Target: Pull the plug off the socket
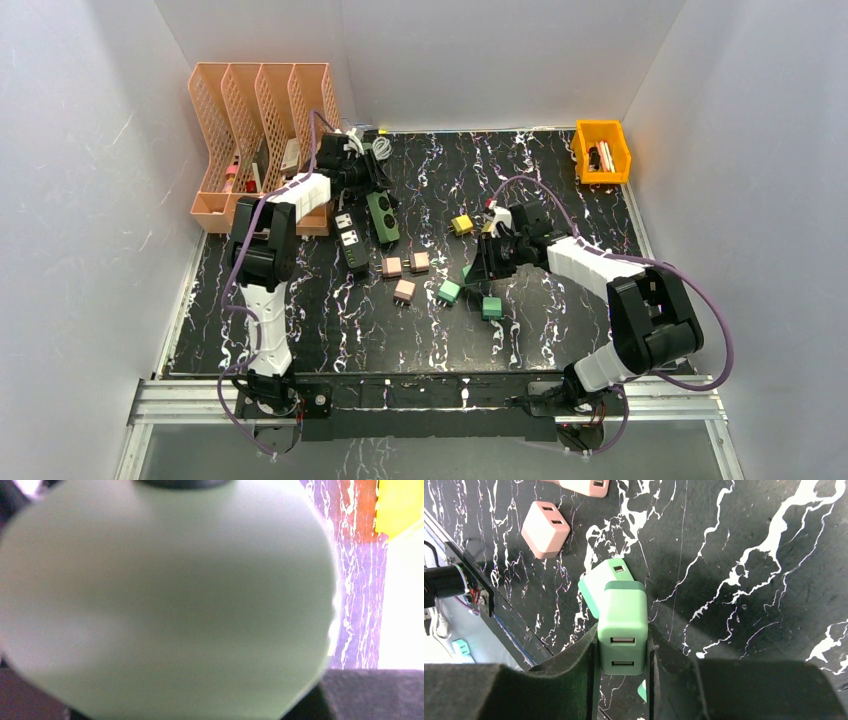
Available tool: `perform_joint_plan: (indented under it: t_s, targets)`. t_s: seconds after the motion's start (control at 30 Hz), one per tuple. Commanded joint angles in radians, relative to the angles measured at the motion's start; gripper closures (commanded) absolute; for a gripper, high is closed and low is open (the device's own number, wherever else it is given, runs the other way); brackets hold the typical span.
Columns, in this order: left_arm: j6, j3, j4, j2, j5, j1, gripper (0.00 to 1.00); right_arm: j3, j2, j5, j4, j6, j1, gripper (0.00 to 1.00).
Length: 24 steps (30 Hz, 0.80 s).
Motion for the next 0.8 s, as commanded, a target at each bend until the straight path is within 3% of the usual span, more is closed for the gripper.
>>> perform_joint_plan:
  t_s: [0.0, 0.1, 0.37, 0.4, 0.5, 0.57, 0.77]
  targets:
    - [0.067, 0.101, -0.161, 0.031, 0.091, -0.006, 1.0, -0.005, -0.012, -0.028, 0.017, 0.011, -0.001, 0.9]
    - [0.118, 0.14, -0.245, 0.046, 0.076, -0.005, 1.0, -0.002, 0.021, -0.021, 0.014, 0.016, -0.001, 0.78]
    - [0.162, 0.102, -0.295, 0.025, 0.085, -0.005, 0.78, 0.036, 0.072, 0.074, -0.033, 0.007, -0.002, 0.58]
    - [0.163, 0.089, -0.296, 0.018, 0.085, -0.005, 0.73, 0.042, 0.07, 0.086, -0.04, 0.003, -0.002, 0.52]
    - [0.17, 0.063, -0.3, 0.001, 0.072, -0.005, 0.6, 0.057, 0.057, 0.11, -0.046, -0.004, -0.001, 0.17]
    - [0.177, 0.054, -0.304, -0.01, 0.045, -0.005, 0.56, 0.067, 0.047, 0.122, -0.046, -0.004, -0.002, 0.06]
    - [0.235, 0.086, -0.354, -0.027, -0.033, 0.005, 0.5, 0.082, 0.01, 0.156, -0.035, 0.002, -0.002, 0.02]
